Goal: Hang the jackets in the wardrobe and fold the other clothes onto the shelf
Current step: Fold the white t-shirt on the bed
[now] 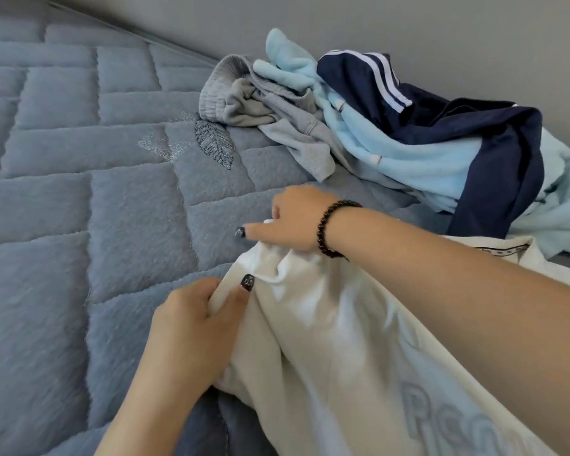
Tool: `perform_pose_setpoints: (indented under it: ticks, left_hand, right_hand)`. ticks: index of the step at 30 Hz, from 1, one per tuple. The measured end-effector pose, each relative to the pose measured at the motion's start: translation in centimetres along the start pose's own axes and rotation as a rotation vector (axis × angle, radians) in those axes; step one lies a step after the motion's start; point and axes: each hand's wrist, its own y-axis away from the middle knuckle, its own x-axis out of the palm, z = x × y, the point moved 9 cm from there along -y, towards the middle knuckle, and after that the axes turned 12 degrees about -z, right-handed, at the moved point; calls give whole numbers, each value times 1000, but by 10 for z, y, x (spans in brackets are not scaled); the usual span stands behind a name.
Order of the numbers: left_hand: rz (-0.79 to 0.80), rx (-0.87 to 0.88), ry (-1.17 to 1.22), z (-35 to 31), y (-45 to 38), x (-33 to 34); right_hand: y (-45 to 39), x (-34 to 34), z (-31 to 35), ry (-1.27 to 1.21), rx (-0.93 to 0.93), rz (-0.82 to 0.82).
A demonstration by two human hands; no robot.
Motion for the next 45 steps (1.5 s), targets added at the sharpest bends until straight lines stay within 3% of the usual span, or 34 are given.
perform_pose_setpoints:
  ticks: [4,9,12,16,23,28,35,45]
  left_hand:
    - [6,44,112,-7,2,-1]
    - [-118,28,215,-10,3,-15]
    - [-249,-2,277,-6,0,-40]
    - [-373,-48,219,9,0,-75]
    - [-360,-130,55,28,-4,-95]
    - [-295,-90,-69,48,-9,-102]
    - [-361,-95,-264,78,-19,-104]
    - [-260,-114,-354,52,-16,-72]
  right_hand:
    - [-18,5,16,118,-30,182]
    - [-27,-6,25,-507,15,74]
    - [-30,-17,42,-773,-55,-23]
    - [-33,-27,75,-921,-184,-162]
    - [-34,5,139,-1030,-314,-80]
    - [-32,20,149,-955,-317,-116]
    - [16,20,107,-743,-251,-388]
    - [210,50,27,-524,135,-553]
